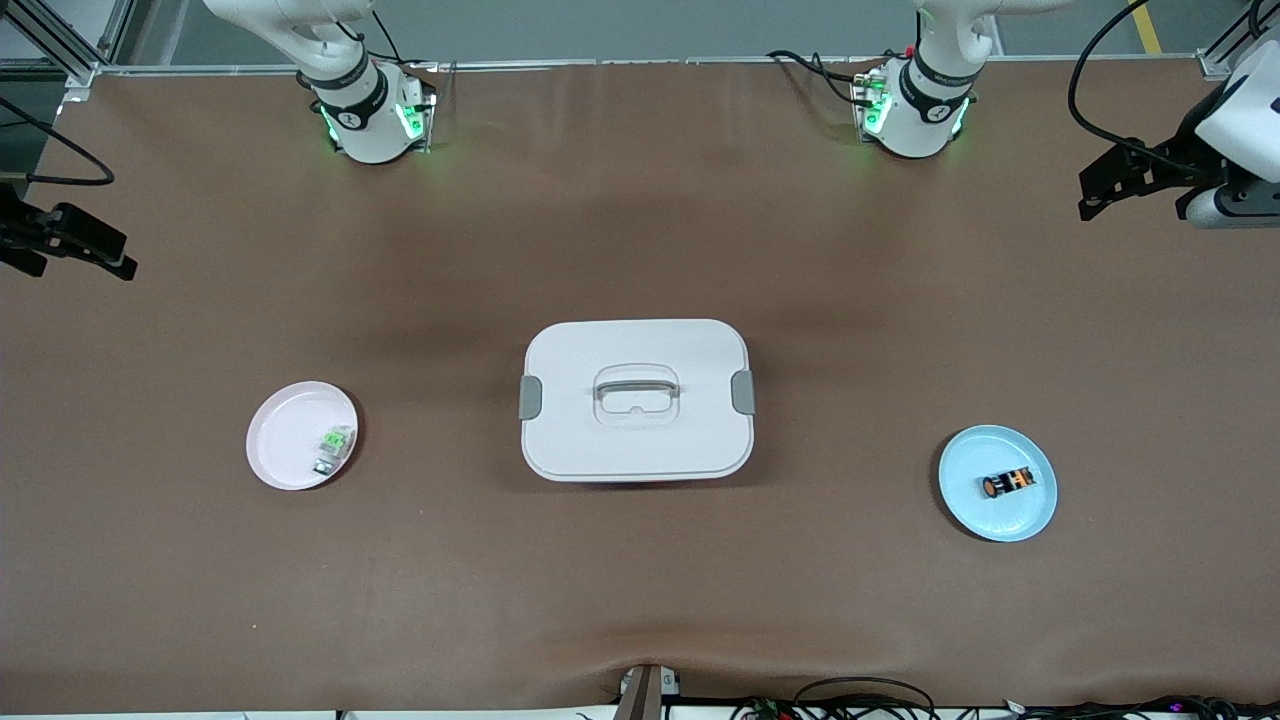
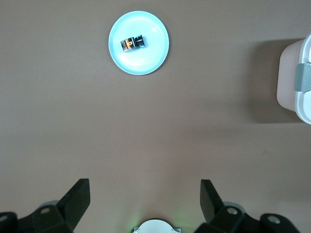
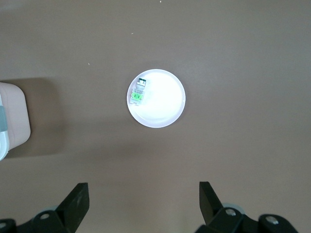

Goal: Transfer orange switch to right arm and place

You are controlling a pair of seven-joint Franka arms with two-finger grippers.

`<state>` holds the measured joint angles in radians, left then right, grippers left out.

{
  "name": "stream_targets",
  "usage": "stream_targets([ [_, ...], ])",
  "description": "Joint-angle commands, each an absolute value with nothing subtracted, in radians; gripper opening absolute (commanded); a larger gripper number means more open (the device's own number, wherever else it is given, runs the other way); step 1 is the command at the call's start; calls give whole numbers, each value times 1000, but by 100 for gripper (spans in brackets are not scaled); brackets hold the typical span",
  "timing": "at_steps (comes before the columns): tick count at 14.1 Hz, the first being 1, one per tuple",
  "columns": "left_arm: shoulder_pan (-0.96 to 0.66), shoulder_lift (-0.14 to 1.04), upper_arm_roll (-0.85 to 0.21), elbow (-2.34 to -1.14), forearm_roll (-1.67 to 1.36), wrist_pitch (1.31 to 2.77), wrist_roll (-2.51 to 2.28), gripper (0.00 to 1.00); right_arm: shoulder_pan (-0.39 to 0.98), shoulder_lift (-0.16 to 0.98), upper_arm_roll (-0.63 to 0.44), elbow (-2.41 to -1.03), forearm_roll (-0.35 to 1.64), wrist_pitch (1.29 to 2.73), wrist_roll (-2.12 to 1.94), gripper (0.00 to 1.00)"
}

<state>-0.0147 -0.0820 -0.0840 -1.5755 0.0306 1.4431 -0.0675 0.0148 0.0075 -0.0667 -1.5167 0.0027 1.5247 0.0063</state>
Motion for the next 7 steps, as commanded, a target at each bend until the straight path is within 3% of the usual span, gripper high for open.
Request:
stream_targets([
  [1,-15,-87,-84,-1569,48,1436,-80,100,6,-2,-64,-1525,32,1528,43,100],
  [7,-9,-51,-81,-1540,60,1437,-68,100,3,-2,-67,-1525,52,1526,51,100],
])
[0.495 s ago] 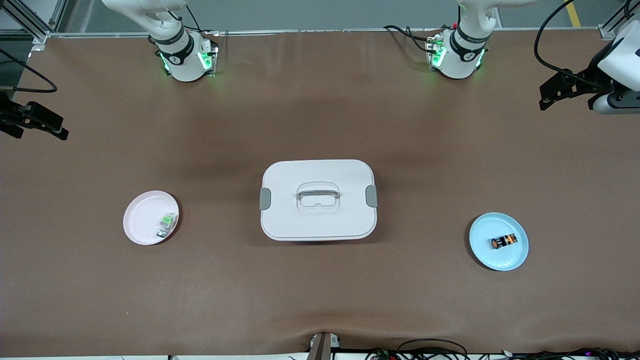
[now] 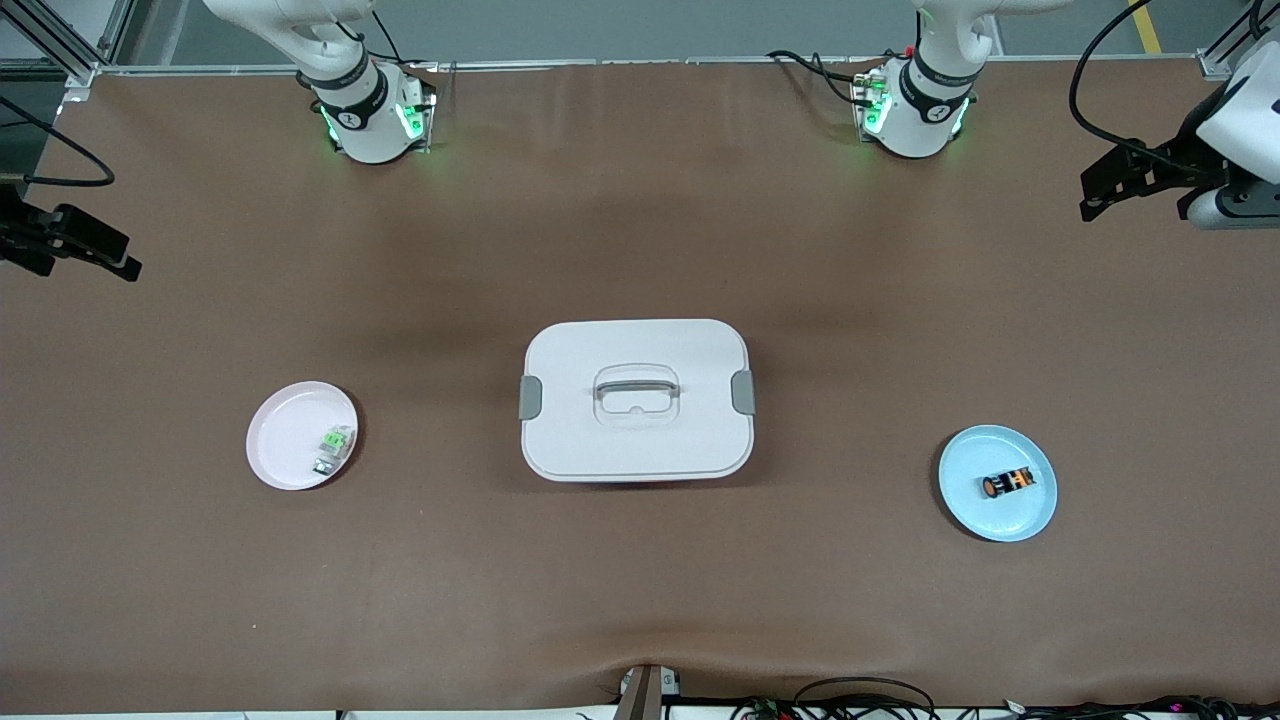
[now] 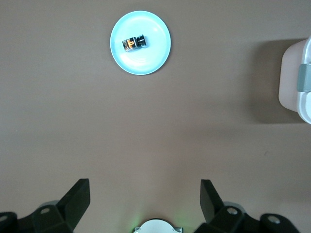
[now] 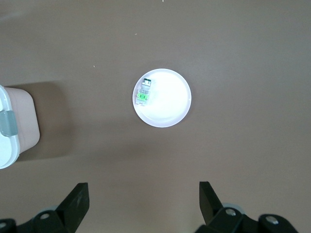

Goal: Transfer orange switch to right arm and place

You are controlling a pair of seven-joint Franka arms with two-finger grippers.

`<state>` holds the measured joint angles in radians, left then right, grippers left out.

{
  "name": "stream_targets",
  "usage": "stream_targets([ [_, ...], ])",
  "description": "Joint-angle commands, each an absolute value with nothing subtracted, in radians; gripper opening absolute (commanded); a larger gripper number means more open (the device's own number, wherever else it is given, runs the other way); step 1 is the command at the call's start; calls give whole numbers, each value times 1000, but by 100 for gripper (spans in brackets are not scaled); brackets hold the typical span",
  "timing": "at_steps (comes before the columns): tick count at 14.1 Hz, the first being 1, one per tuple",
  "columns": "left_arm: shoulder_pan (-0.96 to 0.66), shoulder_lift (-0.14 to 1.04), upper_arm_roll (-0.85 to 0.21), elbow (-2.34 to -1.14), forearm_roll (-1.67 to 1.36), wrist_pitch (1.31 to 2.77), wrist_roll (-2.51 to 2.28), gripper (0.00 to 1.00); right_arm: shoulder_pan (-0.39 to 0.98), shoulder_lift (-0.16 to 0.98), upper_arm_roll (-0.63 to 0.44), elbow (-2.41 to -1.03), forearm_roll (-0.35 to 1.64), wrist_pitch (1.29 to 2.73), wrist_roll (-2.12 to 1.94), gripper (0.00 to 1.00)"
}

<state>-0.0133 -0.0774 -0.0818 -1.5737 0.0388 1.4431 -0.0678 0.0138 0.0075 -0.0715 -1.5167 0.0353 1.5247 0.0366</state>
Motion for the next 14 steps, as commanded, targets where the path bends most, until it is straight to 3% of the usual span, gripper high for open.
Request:
stream_targets([
  [1,-8,-45,-78,-1539,61,1437,-66,100,5,-2,-67,-1525,51,1528,49,100],
  [6,17,40,-77,-1539,61,1482,-78,100,5,-2,-67,-1523,49,1525,49,100],
  [14,55,178,-77,-1554,96,1669,-78,100,3,2,-67,-1520,37,1531,48,100],
])
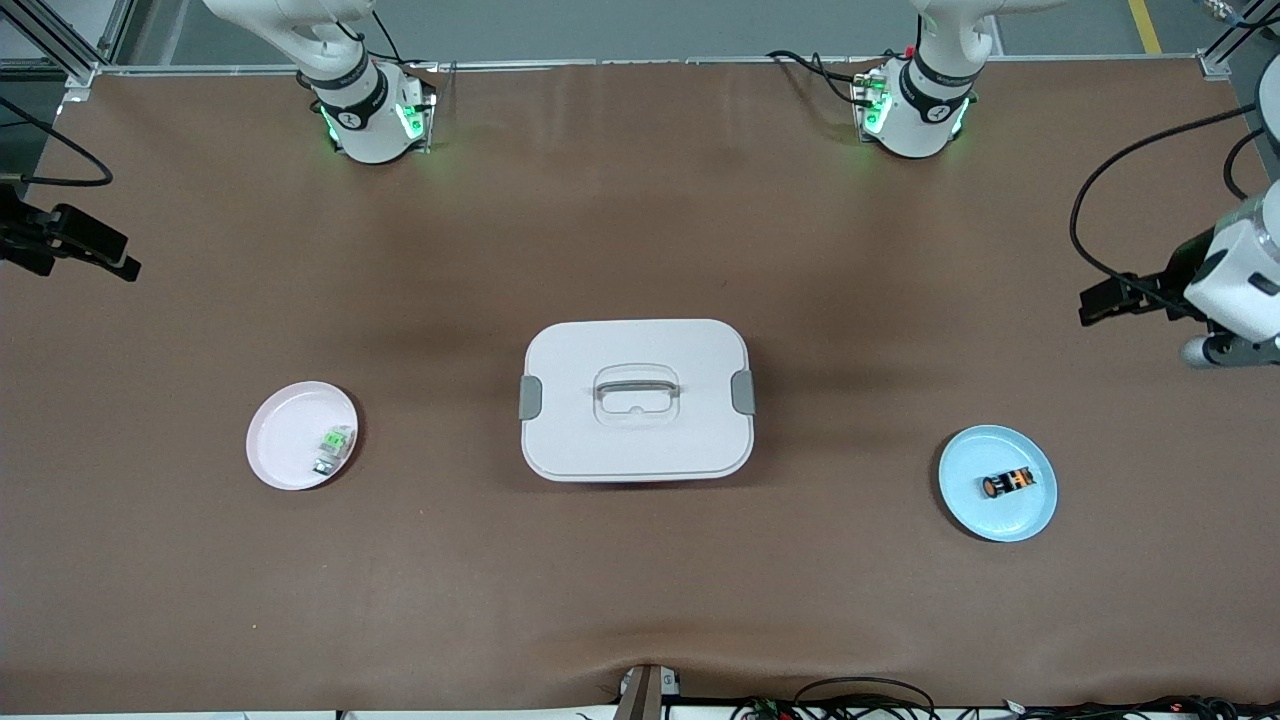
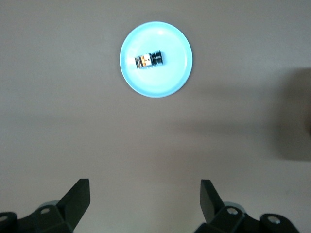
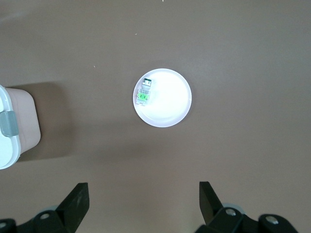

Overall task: Transfer orange switch to right arm and place
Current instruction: 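Reach the left gripper down to the orange switch on the blue plate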

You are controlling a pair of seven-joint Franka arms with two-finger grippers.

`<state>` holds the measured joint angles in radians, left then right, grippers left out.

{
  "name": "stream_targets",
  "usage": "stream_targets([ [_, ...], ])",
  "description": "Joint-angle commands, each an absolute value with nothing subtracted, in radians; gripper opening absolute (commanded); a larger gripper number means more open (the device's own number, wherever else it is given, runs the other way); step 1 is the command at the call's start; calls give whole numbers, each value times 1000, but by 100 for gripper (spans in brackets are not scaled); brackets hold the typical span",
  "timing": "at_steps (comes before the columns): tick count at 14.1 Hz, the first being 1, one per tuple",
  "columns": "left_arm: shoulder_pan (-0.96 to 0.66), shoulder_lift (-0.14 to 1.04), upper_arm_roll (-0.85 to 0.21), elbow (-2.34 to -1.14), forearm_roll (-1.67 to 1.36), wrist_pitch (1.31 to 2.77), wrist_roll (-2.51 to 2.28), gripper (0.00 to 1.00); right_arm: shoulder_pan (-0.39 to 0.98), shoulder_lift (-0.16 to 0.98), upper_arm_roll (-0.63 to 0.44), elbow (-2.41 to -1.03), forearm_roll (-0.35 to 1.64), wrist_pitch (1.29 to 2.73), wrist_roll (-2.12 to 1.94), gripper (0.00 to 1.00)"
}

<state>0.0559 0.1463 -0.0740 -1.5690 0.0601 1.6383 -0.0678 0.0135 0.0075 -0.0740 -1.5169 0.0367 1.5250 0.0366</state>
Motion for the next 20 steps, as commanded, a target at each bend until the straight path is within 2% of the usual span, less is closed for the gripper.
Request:
stream_targets([
  [1,54,199,-78,-1554,113,1683,-78,100,3,2,-67,-1519,35,1534,49,100],
  [12,89,356,-78,-1598,114,1905,-83,100,5,2,-67,-1520,35,1543,31,100],
  [20,107,520,-78,-1598,109,2143,-90,100,11,2,-63,-1520,18,1554,15,100],
])
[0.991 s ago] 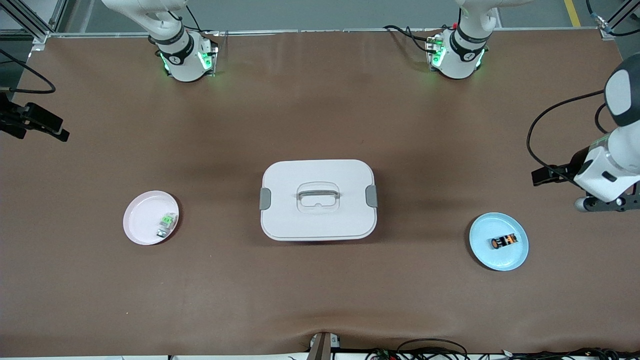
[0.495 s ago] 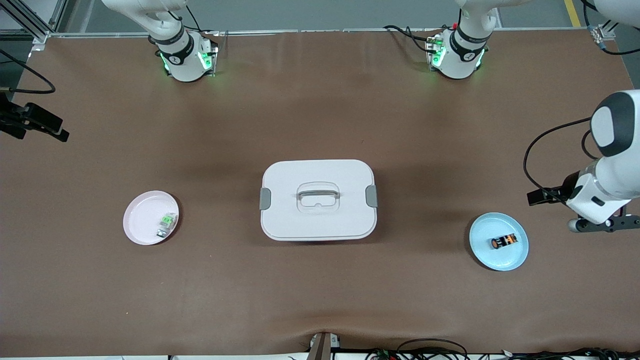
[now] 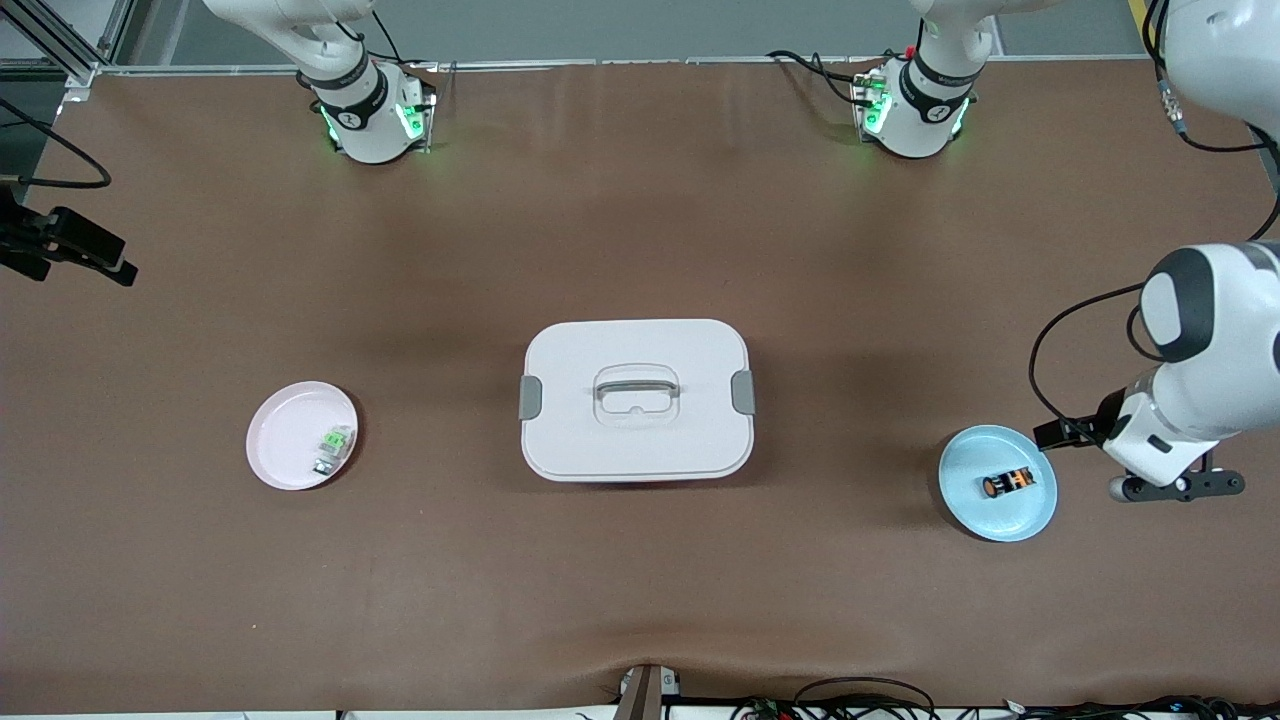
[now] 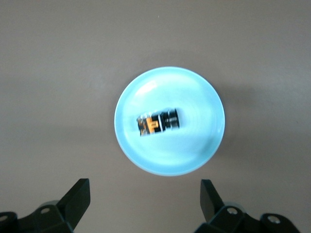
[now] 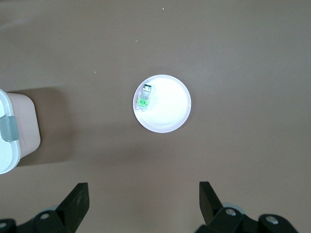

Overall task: Transfer orange switch to right arm and place
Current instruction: 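Reach the left gripper down to the orange switch on the blue plate, then close the left gripper on the orange-and-black switch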

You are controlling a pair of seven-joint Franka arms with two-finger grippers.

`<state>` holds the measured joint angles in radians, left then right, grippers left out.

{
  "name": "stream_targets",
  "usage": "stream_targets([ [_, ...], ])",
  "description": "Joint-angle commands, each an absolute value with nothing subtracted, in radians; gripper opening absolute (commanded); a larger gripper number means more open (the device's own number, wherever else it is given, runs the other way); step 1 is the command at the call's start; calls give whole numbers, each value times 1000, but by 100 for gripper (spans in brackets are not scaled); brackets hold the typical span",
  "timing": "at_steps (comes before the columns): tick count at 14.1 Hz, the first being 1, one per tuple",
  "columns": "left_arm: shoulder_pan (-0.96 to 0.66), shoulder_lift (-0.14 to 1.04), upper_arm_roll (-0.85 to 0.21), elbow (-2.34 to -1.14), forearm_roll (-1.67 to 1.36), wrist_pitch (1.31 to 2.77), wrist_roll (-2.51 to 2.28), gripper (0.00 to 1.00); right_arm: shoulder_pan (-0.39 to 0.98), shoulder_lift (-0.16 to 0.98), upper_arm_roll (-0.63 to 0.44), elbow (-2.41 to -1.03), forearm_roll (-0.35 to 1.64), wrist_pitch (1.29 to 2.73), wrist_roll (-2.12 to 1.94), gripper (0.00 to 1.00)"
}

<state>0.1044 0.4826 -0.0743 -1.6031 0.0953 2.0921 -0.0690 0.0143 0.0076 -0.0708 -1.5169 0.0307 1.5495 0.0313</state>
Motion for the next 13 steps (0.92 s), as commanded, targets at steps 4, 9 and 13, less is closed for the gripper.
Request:
stream_targets([
  [4,106,580,-78,-1598,110,2218,-127,100,8,2,-64,-1520,18,1555,-28,100],
  [9,120,647,-78,-1598,115,2309,-129,100,8,2,-64,-1520,18,1555,-28,100],
  [13,121,684,-78,-1600,115,2345,-127,100,8,2,-64,-1520,18,1555,-28,100],
])
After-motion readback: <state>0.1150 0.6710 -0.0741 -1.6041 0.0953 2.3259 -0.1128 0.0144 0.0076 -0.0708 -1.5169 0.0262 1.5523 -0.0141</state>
